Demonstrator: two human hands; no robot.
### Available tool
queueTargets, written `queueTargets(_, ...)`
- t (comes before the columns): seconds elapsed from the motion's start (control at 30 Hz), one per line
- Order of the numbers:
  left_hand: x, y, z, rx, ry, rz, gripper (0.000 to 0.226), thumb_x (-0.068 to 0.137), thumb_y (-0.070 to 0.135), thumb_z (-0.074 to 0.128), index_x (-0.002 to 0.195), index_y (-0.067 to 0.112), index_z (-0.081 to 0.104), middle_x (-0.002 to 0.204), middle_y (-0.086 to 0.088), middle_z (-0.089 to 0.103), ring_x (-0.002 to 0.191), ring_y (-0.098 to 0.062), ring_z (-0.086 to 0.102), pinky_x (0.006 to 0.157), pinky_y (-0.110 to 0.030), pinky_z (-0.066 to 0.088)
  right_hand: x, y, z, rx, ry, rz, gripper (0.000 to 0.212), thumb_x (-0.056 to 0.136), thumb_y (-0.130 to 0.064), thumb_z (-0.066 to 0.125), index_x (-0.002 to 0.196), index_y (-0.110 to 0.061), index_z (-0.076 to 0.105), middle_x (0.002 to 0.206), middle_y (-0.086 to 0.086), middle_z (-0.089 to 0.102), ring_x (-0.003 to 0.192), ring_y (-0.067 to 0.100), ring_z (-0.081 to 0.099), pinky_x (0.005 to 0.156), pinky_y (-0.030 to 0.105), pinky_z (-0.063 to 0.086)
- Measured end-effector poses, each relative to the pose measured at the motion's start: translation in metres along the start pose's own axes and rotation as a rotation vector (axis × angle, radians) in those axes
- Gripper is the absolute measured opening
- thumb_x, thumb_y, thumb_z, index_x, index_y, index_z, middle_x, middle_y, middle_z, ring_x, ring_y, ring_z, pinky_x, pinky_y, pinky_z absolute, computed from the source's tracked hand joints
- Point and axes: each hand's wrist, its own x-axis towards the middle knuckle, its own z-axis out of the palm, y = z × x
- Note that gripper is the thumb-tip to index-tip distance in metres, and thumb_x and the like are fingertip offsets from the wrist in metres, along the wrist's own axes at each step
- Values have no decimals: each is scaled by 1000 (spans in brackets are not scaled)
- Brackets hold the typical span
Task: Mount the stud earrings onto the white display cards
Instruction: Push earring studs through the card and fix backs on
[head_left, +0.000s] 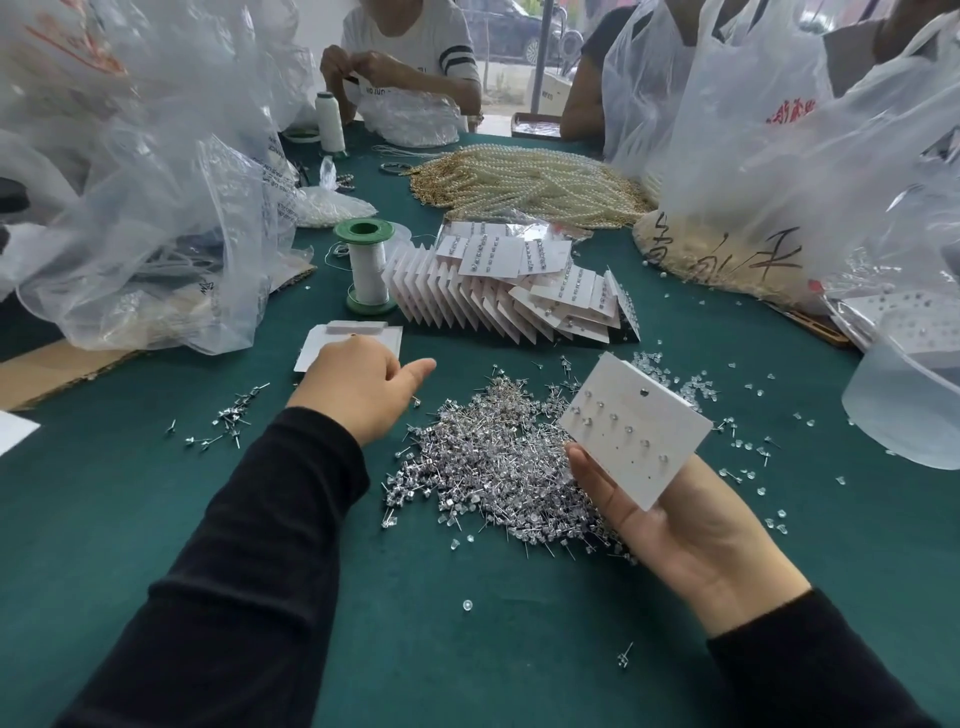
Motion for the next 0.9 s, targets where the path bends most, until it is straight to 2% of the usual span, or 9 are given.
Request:
queueTargets(0.07,0,0,0,-69,-7,3,56,89,40,51,42,16,32,42,2,33,45,-11,33,46,-25,24,0,0,0,6,3,4,21,61,-10,56,67,-14,76,76,10,73,65,21,69,53,27,58)
queueTargets(0.13,-1,2,0,-201,-41,27,44,86,37,57,49,16,45,47,4,43,47,-8,38,47,-23,28,0,0,1,14,14,9,21,62,-10,56,66,-13,76,76,11,73,65,22,69,52,28,57)
queueTargets(0.23,-10,16,-1,-493,-68,152,24,76,30,70,62,14,60,54,1,57,47,-7,47,49,-17,39,0,1,2,7,27,20,21,64,-9,55,67,-13,76,77,12,73,65,22,69,53,28,58)
queueTargets(0.3,-21,32,0,-693,-97,276,21,69,32,72,65,14,64,57,-4,62,47,-5,48,46,-14,41,-1,1,3,-2,27,26,22,62,-10,57,75,-9,74,77,13,73,63,22,68,52,28,57)
queueTargets(0.37,-35,48,6,-781,-87,386,23,67,36,70,67,13,66,57,-3,63,45,-5,48,44,-13,41,-1,3,4,-19,21,29,29,62,-12,58,88,-6,68,76,12,72,60,21,67,51,27,57)
queueTargets(0.43,-45,59,17,-770,-21,467,23,69,34,73,67,12,67,55,2,60,46,-3,47,44,-14,41,-2,4,5,-35,7,31,32,62,-13,59,92,-6,66,75,10,71,60,19,65,51,24,56)
queueTargets(0.53,-50,65,29,-691,95,519,18,70,24,74,69,7,68,57,5,59,49,-4,49,51,-14,42,-3,6,7,-17,-35,28,24,59,-13,62,82,-10,71,75,8,69,60,15,64,52,22,55)
queueTargets(0.67,-49,65,33,-656,113,535,14,72,18,75,70,5,68,61,1,62,54,-9,54,53,-15,45,-4,8,11,27,-61,43,17,57,-13,63,68,-13,76,71,6,71,58,13,65,55,21,54)
queueTargets(0.9,-50,66,34,-575,185,585,17,72,20,73,68,4,68,59,-4,64,52,-14,53,52,-26,47,-4,8,11,68,-25,67,21,47,-13,70,67,-10,76,75,7,73,62,13,68,58,23,56)
